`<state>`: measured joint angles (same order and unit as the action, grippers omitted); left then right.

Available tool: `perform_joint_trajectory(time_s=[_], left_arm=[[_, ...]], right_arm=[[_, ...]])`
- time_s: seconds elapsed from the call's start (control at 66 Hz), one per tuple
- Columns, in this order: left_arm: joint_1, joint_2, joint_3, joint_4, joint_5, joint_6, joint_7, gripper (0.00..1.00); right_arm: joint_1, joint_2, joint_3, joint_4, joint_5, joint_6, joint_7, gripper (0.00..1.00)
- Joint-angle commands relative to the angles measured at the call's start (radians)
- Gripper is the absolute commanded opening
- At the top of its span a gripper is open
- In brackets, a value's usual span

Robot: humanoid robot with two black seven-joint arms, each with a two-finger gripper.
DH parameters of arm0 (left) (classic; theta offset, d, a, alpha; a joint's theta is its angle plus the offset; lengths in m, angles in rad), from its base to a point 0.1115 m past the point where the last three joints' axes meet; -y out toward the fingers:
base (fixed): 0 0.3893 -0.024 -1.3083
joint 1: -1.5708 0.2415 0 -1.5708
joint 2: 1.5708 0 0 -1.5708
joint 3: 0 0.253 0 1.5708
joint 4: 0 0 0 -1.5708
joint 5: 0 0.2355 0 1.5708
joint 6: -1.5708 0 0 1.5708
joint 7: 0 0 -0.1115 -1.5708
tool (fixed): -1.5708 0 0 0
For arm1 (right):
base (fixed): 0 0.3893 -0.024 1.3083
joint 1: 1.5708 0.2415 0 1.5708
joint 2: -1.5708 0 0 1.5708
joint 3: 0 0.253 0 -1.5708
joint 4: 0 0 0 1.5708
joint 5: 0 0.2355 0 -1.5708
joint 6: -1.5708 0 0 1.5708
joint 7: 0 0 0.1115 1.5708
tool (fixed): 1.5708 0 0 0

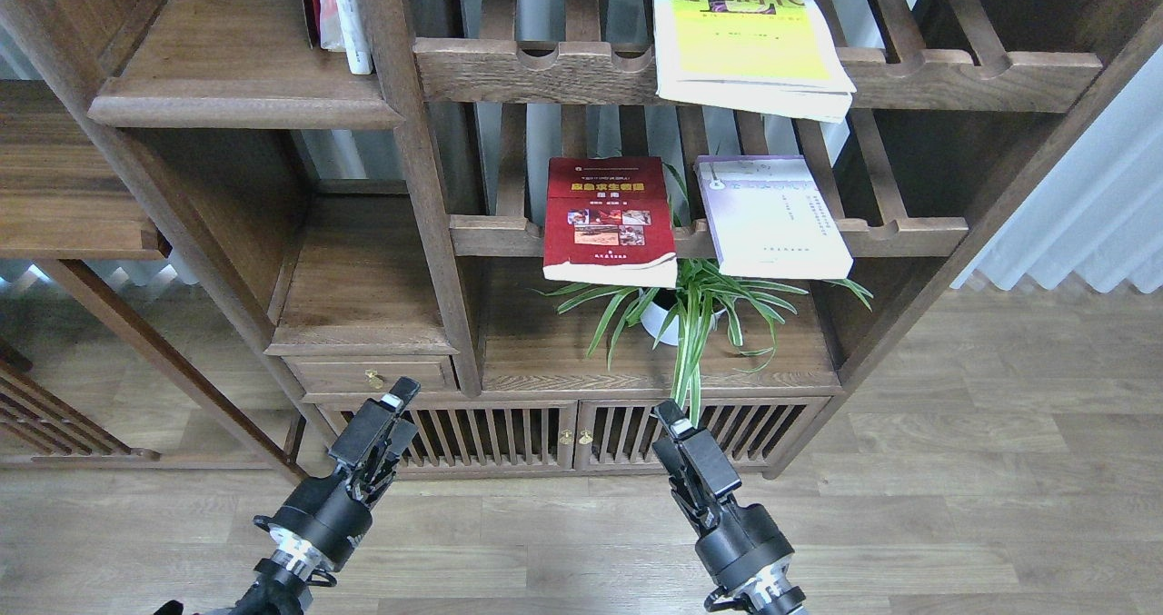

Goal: Organize books on shelf

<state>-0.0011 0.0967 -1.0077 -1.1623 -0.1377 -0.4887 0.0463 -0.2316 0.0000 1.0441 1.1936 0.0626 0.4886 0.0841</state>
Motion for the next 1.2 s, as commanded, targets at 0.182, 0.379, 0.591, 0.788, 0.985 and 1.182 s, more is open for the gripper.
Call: perform_joint_trajectory(time_s=[0.182, 0.379, 0.591, 0.788, 0.985, 1.182], left_arm=[[0.006, 0.0, 0.003, 0.003, 0.013, 0.0, 0.001, 1.0], [0.004, 0.003, 0.0, 0.004, 0.013, 0.0, 0.001, 1.0], [0.006, 0.003, -0.005, 0.007, 0.013, 0.0, 0.001, 1.0], [0.004, 0.0, -0.006, 0.009, 0.013, 0.0, 0.001, 1.0], [0.006, 0.005, -0.023, 0.009, 0.012, 0.0, 0.0, 1.0], [0.007, -0.006, -0.016, 0.01, 0.013, 0.0, 0.001, 1.0]], right_arm=[[0.001, 0.0, -0.004, 0.0, 0.0, 0.0, 0.0, 0.99], [0.001, 0.0, 0.007, 0.0, 0.005, 0.0, 0.0, 0.99], [0.003, 0.0, 0.057, -0.002, 0.032, 0.0, 0.005, 0.99], [0.009, 0.0, 0.136, -0.009, 0.074, 0.0, 0.003, 0.99], [0.003, 0.0, 0.128, -0.017, 0.083, 0.0, 0.003, 0.99], [0.023, 0.0, 0.191, -0.042, 0.092, 0.0, 0.005, 0.99]])
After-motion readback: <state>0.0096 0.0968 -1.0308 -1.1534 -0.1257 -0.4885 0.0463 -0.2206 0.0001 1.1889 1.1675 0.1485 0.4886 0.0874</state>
